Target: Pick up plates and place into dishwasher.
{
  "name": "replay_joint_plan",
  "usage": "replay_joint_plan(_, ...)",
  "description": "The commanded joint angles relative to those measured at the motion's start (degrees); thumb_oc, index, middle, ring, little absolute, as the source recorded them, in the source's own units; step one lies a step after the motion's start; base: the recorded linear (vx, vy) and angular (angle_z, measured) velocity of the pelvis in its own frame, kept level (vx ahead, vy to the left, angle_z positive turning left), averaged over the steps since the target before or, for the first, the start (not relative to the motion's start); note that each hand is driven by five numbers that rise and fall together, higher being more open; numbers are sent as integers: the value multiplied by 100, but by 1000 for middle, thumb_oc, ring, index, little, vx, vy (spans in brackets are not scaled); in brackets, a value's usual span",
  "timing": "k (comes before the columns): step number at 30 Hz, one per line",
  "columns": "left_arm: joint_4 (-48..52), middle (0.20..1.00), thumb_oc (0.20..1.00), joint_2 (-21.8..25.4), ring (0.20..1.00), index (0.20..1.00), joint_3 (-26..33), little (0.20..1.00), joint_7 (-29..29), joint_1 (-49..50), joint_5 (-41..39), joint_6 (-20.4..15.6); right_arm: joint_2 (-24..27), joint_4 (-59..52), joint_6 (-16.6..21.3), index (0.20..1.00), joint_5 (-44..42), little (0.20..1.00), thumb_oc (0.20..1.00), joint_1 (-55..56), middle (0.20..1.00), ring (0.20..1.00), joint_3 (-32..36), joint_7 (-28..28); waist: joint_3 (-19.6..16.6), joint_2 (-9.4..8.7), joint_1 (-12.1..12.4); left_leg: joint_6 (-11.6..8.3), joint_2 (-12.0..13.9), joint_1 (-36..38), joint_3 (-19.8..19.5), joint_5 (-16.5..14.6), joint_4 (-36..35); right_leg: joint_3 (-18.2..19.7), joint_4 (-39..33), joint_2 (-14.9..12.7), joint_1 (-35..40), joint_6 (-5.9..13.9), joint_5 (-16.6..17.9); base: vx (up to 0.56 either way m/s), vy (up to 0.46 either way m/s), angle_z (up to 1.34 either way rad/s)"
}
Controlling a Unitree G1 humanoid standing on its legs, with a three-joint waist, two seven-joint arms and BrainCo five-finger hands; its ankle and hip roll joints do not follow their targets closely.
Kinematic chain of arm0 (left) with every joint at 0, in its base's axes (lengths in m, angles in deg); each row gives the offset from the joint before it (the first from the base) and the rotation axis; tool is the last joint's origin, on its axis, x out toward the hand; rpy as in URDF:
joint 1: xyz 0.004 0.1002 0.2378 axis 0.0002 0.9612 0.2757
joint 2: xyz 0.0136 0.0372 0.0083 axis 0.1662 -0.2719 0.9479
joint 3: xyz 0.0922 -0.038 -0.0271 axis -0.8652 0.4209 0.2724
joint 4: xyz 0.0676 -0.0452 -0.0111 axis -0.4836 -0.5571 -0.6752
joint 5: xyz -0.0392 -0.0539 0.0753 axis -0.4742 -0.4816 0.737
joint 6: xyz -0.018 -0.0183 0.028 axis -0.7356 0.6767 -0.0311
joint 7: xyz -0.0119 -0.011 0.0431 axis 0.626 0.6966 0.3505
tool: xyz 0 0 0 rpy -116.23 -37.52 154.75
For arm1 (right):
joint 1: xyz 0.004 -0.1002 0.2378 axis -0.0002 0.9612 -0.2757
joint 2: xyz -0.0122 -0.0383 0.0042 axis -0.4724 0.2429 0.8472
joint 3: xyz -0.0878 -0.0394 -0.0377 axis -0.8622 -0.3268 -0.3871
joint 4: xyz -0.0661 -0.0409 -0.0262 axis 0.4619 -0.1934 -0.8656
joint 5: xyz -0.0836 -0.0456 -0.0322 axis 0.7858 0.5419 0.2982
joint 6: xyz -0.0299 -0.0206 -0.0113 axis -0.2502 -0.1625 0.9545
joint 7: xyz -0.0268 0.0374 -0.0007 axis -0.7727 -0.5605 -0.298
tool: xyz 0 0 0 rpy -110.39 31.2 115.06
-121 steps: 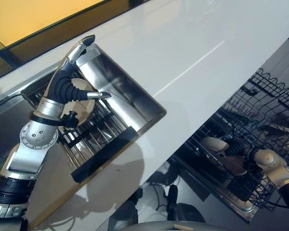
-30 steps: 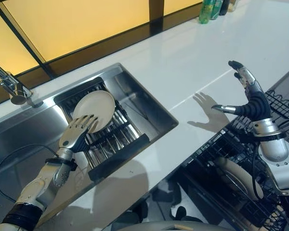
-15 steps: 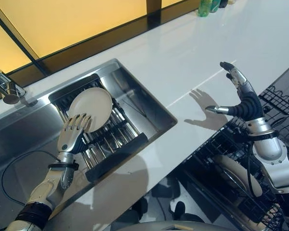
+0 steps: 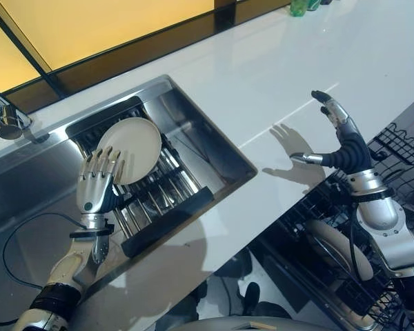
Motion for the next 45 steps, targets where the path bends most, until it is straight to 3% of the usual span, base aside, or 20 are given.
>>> replay_joint_plan(1,-327,1000,1000,-107,1000,1000,334,1000,-727,-315,230,144,27,-235,138,1000,-7,1000,1000,-289,1000,1000,-140,-268,-382,-385,11,107,-76,-755,103,-53,690,449,1141,-262,-454,437,-422,80,-72,1)
replay_joint_plan(10,-734,1000,1000,-59,1000,1000,400,1000,-1098,-453,592,542,-127,-220,107,1000,-90,1000,1000,-194,1000,1000,-357,-480,-356,-702,36,137,35,-700,132,-118,809,483,1192,-173,-407,506,-343,56,-75,-1)
replay_joint_plan(19,-1116,1000,1000,209,1000,1000,-113,1000,-616,-1034,850,362,-258,-148,179,1000,-48,1000,1000,-487,1000,1000,-676,-861,-44,-974,29,199,118,-1030,136,-188,1065,594,1260,-64,-652,574,-226,-56,-77,-7)
replay_joint_plan(28,-1445,1000,1000,434,1000,1000,-749,1000,-373,-1990,304,272,-357,13,200,1000,191,1000,1000,-1280,1000,1000,-1005,-1256,418,-1052,-46,260,104,-1771,156,-222,1425,679,1435,-34,-1254,561,-138,-176,-9,-2)
replay_joint_plan(38,-1891,1000,1000,262,1000,1000,-1102,1000,-404,-3015,-288,395,-435,149,-6,1000,432,1000,1000,-2273,1000,1000,-1162,-1501,954,-1168,-138,271,91,-2537,157,-203,1608,759,1631,26,-2014,491,-73,-163,22,-1)
replay_joint_plan(45,-2066,1000,1000,25,1000,1000,-1161,1000,-541,-3252,-342,492,-463,142,-74,1000,593,1000,1000,-2549,1000,1000,-1145,-1478,1136,-1135,-196,311,19,-2693,199,-200,1547,773,1792,29,-2364,456,-89,-77,65,-2)
